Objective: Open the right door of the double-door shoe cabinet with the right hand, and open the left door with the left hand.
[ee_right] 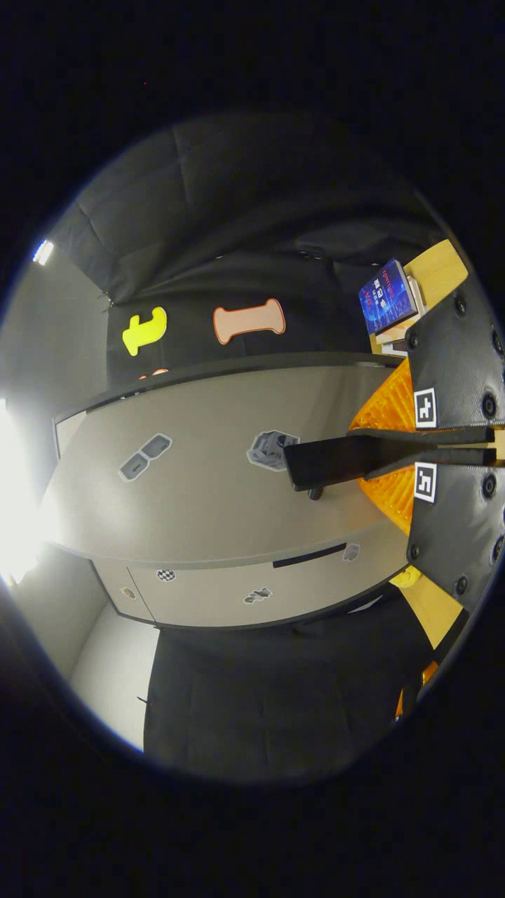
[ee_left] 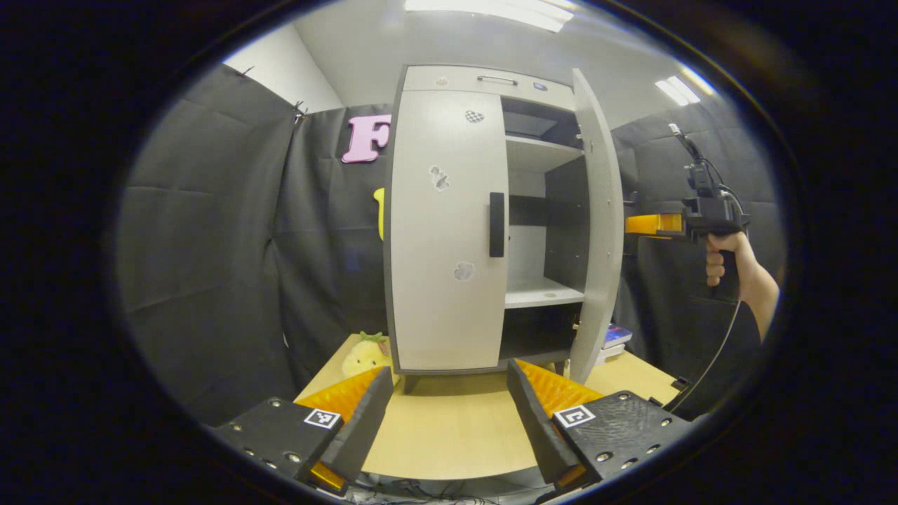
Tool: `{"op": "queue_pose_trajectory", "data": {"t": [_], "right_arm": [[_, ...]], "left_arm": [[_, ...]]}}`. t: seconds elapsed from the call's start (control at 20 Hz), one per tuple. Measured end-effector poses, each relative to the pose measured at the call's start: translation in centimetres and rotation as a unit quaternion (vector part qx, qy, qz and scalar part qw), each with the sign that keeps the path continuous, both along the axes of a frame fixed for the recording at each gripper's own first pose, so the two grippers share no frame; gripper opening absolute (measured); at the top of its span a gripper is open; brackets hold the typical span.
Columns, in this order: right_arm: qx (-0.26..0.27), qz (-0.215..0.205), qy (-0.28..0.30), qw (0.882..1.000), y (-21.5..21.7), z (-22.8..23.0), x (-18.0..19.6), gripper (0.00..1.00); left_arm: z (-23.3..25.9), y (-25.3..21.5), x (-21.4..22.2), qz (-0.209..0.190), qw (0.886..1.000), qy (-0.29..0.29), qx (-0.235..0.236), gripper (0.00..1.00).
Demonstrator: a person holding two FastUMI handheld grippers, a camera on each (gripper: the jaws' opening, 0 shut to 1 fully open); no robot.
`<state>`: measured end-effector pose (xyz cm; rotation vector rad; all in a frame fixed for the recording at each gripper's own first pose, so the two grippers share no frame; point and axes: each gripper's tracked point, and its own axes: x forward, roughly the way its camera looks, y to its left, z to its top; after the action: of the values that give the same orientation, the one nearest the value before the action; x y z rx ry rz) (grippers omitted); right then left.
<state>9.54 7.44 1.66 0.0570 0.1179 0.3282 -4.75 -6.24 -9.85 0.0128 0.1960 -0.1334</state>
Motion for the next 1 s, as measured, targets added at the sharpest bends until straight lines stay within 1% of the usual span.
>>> {"op": "queue_pose_trajectory", "data": {"t": [0.05,0.1,0.15,0.25,0.3,0.4,0.45,0.55,0.6,0.65,0.7,0.75,0.8,0.85,0.9,1.0], "right_arm": [[0.001,-0.003,-0.001,1.000,-0.6,-0.1,-0.1,0.04],[0.003,-0.005,-0.001,1.000,-1.1,0.1,0.0,0.08],[0.007,-0.007,-0.001,1.000,-1.7,0.1,-0.1,0.07],[0.006,-0.007,-0.001,1.000,-2.8,0.1,-0.1,0.00],[0.003,-0.009,-0.002,1.000,-3.3,0.2,-0.1,0.04],[-0.007,-0.019,-0.004,1.000,-4.6,0.5,0.1,0.03],[-0.008,-0.030,-0.004,1.000,-5.4,0.5,0.2,0.03],[-0.005,-0.050,-0.003,0.999,-7.6,0.8,0.6,0.03],[-0.002,-0.061,-0.003,0.998,-8.9,0.8,0.9,0.02],[0.001,-0.074,-0.003,0.997,-10.3,1.0,1.2,0.02],[0.004,-0.083,-0.003,0.996,-11.8,1.1,1.6,0.02],[0.028,-0.056,0.009,0.998,-11.2,1.1,1.4,0.02],[0.049,-0.041,0.018,0.998,-10.4,1.0,1.5,0.00],[0.057,-0.041,0.018,0.997,-10.8,1.1,1.5,0.02],[0.056,-0.040,0.016,0.997,-11.1,1.1,1.8,0.02],[0.041,-0.051,0.009,0.998,-11.3,1.0,1.5,0.02]], "left_arm": [[-0.2,-0.2,0.1,-0.003,1.000,0.001,-0.001,0.94],[-0.3,-0.4,0.1,-0.005,1.000,0.002,-0.001,0.94],[-0.4,-0.5,0.0,-0.007,1.000,0.003,-0.002,0.94],[-0.5,-0.8,0.2,-0.010,1.000,0.006,-0.006,0.94],[-0.5,-1.0,0.3,-0.012,1.000,0.006,-0.008,0.94],[-0.4,-1.1,0.7,-0.014,1.000,0.005,-0.009,0.93],[-0.4,-1.2,0.9,-0.015,1.000,0.004,-0.008,0.94],[-0.3,-1.5,1.1,-0.019,1.000,0.003,-0.008,0.93],[-0.4,-1.7,1.3,-0.021,1.000,0.004,-0.007,0.96],[-0.5,-1.8,1.4,-0.023,1.000,0.005,-0.007,0.94],[-0.5,-2.1,1.6,-0.027,1.000,0.007,-0.008,0.96],[-0.8,-2.3,1.8,-0.031,0.999,0.009,-0.010,0.96],[-0.9,-2.5,2.1,-0.035,0.999,0.011,-0.011,0.94],[-1.0,-2.8,2.4,-0.039,0.999,0.012,-0.012,0.94],[-0.9,-3.2,2.6,-0.042,0.999,0.012,-0.012,0.94],[-0.7,-3.6,2.9,-0.048,0.999,0.011,-0.015,0.93]]}}
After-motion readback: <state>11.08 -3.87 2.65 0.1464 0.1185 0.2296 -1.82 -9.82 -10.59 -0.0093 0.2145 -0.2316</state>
